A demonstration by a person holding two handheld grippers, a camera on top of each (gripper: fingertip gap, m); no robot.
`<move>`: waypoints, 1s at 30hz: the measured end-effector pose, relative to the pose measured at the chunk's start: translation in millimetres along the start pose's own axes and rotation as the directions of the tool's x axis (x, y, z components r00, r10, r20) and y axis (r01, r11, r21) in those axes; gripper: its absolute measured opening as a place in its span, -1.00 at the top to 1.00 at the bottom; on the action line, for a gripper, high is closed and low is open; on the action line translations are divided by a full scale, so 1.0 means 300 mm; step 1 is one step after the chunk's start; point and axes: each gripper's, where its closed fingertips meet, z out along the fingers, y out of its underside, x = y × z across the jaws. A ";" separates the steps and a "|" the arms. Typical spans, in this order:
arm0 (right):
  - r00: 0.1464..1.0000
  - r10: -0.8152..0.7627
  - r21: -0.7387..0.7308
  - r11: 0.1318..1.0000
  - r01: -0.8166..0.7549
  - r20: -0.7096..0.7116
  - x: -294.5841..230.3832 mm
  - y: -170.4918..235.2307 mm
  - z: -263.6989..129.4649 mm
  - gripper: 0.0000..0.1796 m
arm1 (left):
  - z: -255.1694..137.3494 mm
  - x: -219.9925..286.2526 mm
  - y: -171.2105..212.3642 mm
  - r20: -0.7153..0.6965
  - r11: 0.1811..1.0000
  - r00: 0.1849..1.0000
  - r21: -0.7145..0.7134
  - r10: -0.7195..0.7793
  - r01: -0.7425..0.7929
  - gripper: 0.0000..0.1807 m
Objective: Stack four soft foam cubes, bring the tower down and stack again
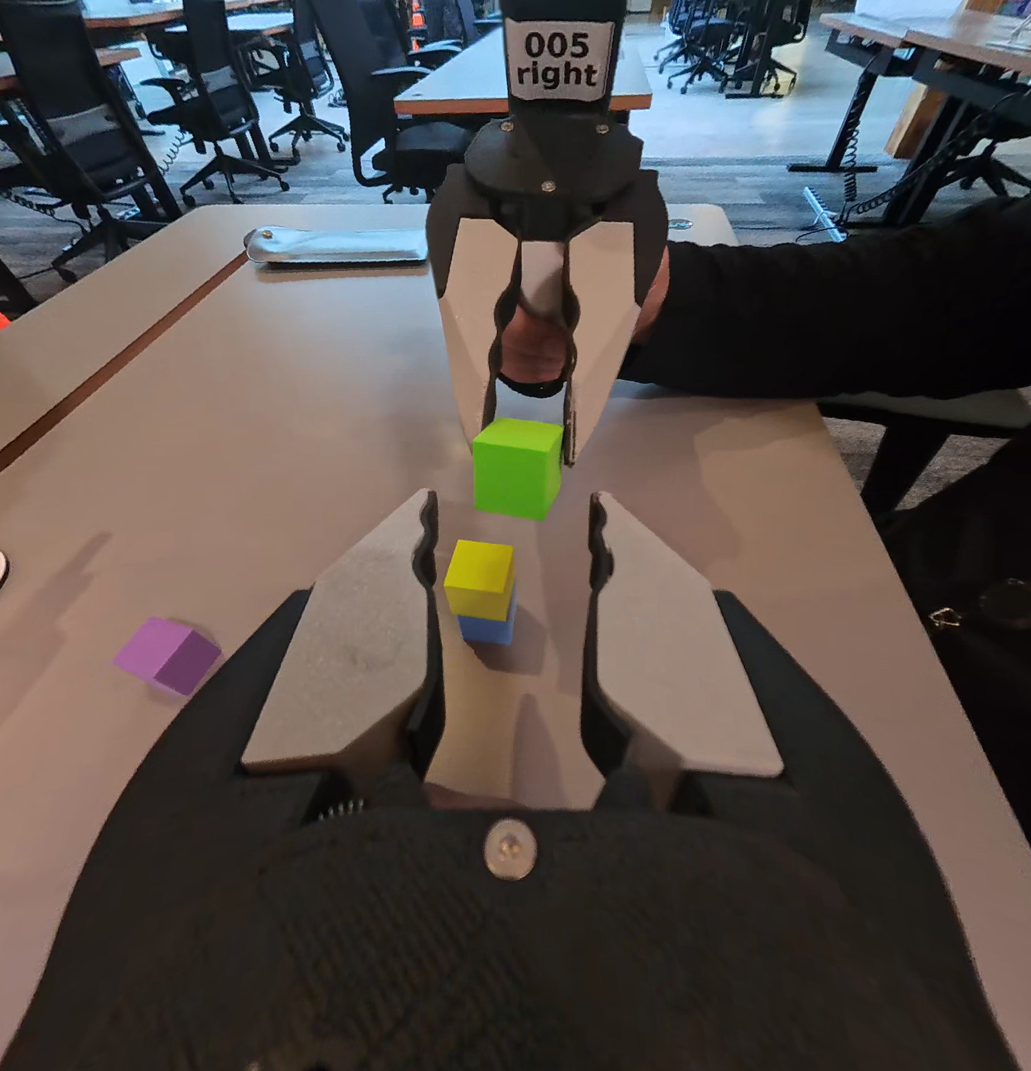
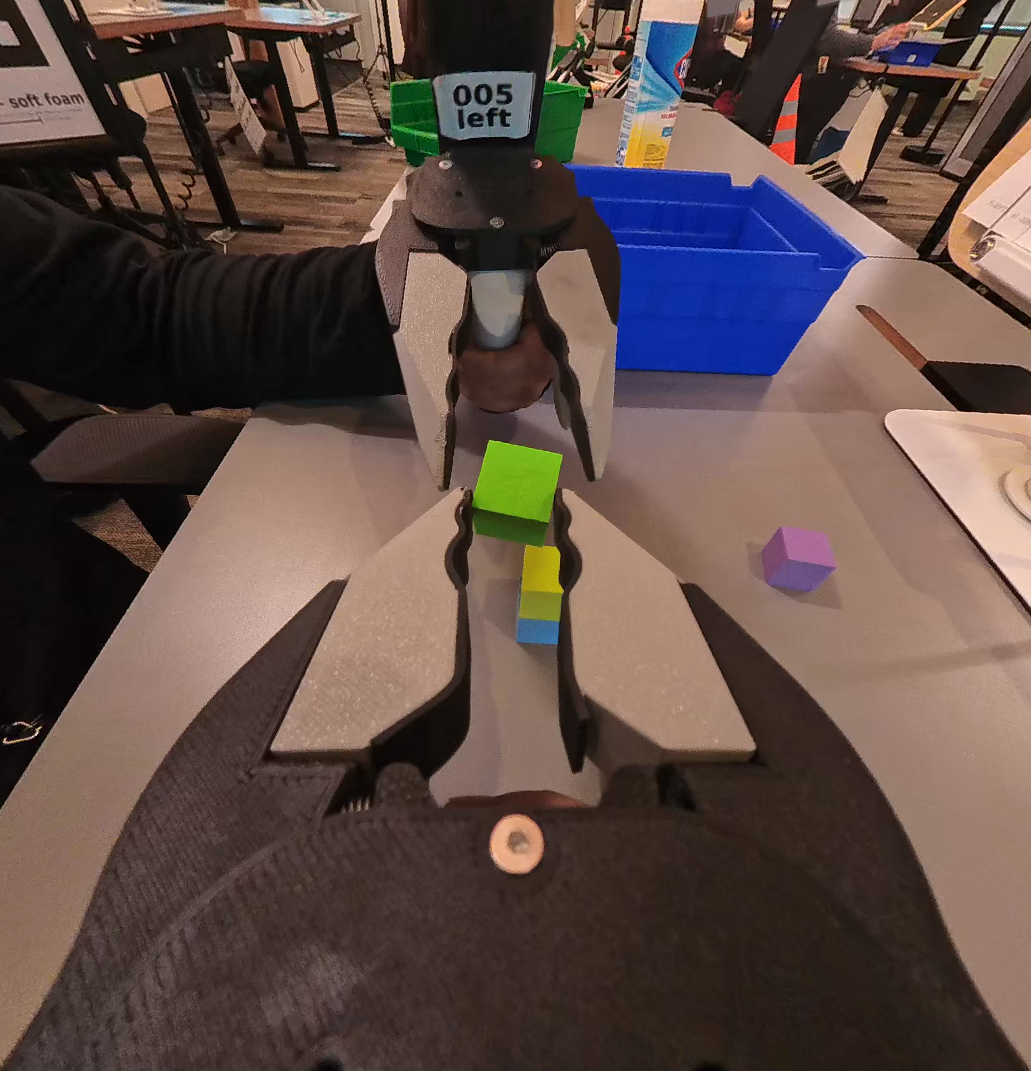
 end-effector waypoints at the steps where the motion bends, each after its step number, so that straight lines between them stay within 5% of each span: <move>1: 1.000 0.001 -0.002 1.000 -0.001 0.004 -0.002 0.001 0.002 0.72 | 0.003 0.004 0.001 -0.003 1.000 1.000 -0.002 0.006 -0.006 0.45; 11: 1.000 -0.002 -0.004 1.000 0.002 0.005 -0.006 0.006 0.010 0.72 | 0.016 0.004 0.000 0.017 0.999 0.998 0.002 0.055 -0.055 0.70; 30: 1.000 0.006 0.015 1.000 -0.005 -0.028 0.014 -0.002 0.004 0.74 | 0.008 -0.009 0.000 0.039 0.998 0.997 -0.003 0.066 -0.066 0.72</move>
